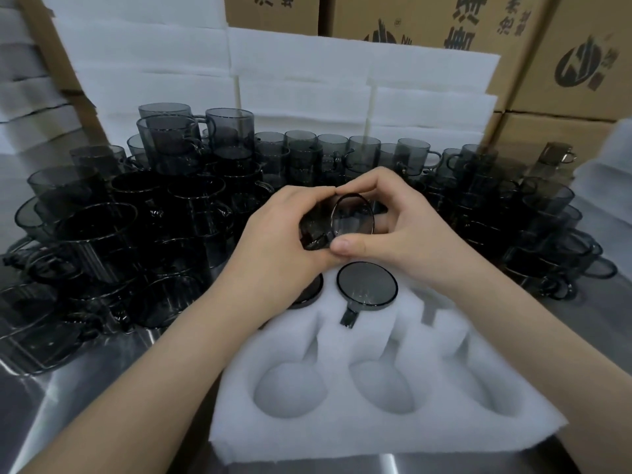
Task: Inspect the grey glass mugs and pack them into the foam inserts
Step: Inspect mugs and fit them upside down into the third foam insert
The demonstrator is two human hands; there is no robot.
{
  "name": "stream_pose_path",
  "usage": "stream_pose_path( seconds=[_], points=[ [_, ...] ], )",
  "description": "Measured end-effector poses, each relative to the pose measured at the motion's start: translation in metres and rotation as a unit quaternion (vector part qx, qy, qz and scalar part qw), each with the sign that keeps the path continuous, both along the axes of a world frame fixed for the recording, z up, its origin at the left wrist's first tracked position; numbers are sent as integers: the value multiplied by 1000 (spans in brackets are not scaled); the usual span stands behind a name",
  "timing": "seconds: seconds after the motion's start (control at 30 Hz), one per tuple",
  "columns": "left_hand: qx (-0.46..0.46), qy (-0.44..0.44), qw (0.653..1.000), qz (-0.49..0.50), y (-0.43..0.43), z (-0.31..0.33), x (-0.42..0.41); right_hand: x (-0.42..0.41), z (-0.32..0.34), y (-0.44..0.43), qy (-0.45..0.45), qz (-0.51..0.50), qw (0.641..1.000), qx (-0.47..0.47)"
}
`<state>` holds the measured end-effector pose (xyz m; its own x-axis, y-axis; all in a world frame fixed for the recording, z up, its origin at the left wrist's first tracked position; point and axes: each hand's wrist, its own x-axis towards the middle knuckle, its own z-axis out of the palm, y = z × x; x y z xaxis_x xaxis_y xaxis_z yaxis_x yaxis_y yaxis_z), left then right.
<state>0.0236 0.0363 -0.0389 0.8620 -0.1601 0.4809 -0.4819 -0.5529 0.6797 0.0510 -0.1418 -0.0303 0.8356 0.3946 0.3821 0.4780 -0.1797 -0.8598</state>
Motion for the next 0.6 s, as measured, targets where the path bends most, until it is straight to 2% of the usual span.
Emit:
stream_pose_path(
  seconds=[0.27, 0.47, 0.6],
  points=[
    [18, -28, 999, 0, 0, 2, 0, 2, 2, 6, -30, -51, 998, 20],
    [-15, -15, 1000, -14, -1, 1, 0, 5, 2, 1, 48, -38, 994, 90],
    [-67, 14, 998, -17, 2, 0, 2, 9, 5, -8, 124, 60, 984, 112]
  ],
)
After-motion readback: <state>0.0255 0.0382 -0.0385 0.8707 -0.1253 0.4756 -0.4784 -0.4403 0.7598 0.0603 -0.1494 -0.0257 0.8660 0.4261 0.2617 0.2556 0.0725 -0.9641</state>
